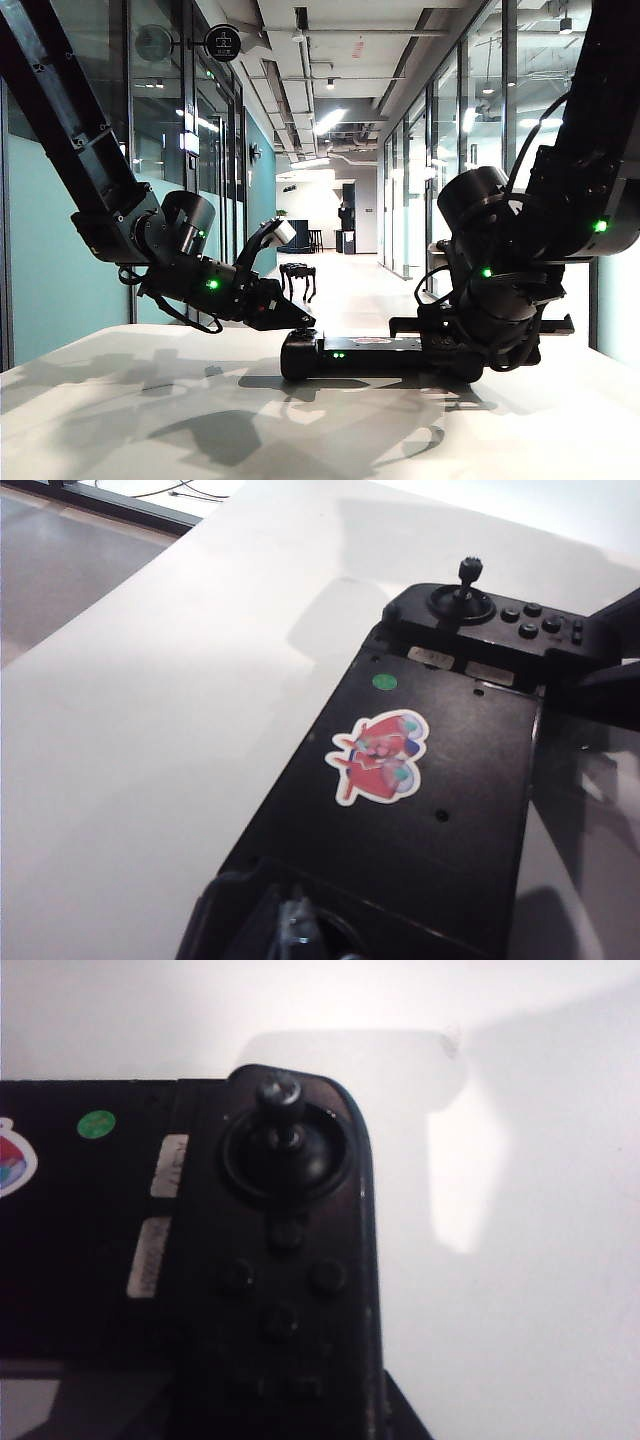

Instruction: Push the left joystick on the remote control sitting on the white table backward to make the robot dog back up in a straight line until it returns close to you.

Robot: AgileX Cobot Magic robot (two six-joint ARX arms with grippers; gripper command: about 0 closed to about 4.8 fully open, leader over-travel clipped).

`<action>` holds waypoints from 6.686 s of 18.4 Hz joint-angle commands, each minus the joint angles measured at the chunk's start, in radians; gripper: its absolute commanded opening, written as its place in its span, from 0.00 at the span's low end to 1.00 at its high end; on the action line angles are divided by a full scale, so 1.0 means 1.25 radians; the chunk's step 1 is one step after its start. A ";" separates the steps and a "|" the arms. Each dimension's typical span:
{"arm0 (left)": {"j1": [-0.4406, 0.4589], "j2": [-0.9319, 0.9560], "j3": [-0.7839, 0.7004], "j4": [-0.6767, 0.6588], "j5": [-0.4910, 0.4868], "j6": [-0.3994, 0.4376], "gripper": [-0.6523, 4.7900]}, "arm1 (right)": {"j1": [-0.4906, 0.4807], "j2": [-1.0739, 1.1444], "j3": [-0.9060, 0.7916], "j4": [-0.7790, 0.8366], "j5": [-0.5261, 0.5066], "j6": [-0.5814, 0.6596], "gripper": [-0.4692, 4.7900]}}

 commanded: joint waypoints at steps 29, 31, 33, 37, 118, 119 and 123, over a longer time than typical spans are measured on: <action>0.007 -0.004 0.002 -0.026 0.061 0.018 0.11 | -0.001 -0.003 0.002 0.019 0.010 0.009 0.46; 0.007 -0.004 0.002 -0.026 0.061 0.018 0.11 | -0.001 -0.003 0.002 0.019 0.010 0.009 0.46; 0.007 -0.004 0.002 -0.026 0.061 0.018 0.11 | -0.001 -0.003 0.002 0.019 0.010 0.009 0.46; 0.007 -0.004 0.002 -0.026 0.061 0.018 0.11 | -0.001 -0.003 0.002 0.019 0.010 0.009 0.46; 0.005 -0.884 -0.555 -0.119 -0.631 -0.297 0.11 | -0.001 -0.726 -0.205 -0.271 -0.059 -0.145 0.08; 0.005 -0.929 -0.590 -0.117 -0.638 -0.296 0.11 | -0.001 -0.761 -0.229 -0.270 -0.072 -0.145 0.08; 0.005 -1.068 -0.698 -0.114 -0.661 -0.296 0.11 | -0.001 -0.869 -0.290 -0.271 -0.082 -0.182 0.08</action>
